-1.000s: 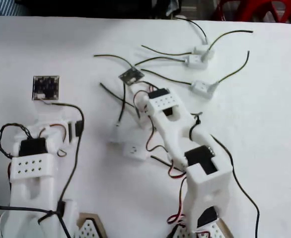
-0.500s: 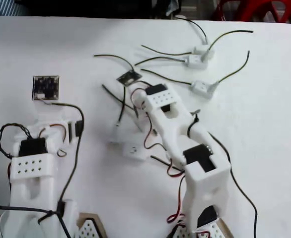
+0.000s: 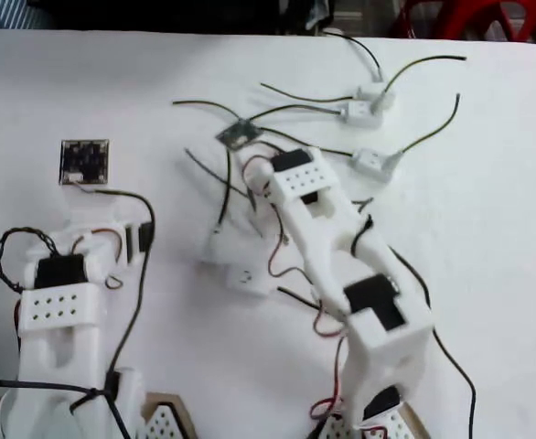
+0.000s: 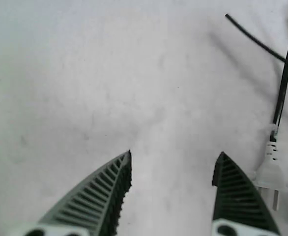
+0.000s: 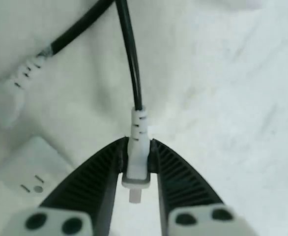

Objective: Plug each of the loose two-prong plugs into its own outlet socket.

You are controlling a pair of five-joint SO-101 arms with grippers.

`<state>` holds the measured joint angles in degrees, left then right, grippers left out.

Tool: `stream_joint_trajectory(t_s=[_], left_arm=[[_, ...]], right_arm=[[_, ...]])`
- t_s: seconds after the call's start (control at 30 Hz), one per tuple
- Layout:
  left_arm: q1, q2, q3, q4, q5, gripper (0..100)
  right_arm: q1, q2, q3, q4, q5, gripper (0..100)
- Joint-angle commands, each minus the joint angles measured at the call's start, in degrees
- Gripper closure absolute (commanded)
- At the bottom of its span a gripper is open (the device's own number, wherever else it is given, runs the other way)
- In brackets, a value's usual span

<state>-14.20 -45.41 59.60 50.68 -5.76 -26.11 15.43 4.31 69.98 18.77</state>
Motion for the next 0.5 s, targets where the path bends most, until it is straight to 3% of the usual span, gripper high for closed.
stream_joint_trajectory(t_s=[0.0,0.37,0.47], left_arm=[[-0.3,-1.5,-0.1,-1.1,0.0,74],[0.7,-1.5,-2.9,-2.4,0.5,74],[3.5,-1.5,-4.9,-2.4,4.5,74]], right_arm=[[-1.4,-10.6,-2.2,4.4,-3.6,98.1],[-8.7,-31.7,4.8,8.3,-13.1,98.1],[-10.6,-38.5,9.2,5.5,-14.9,98.1]])
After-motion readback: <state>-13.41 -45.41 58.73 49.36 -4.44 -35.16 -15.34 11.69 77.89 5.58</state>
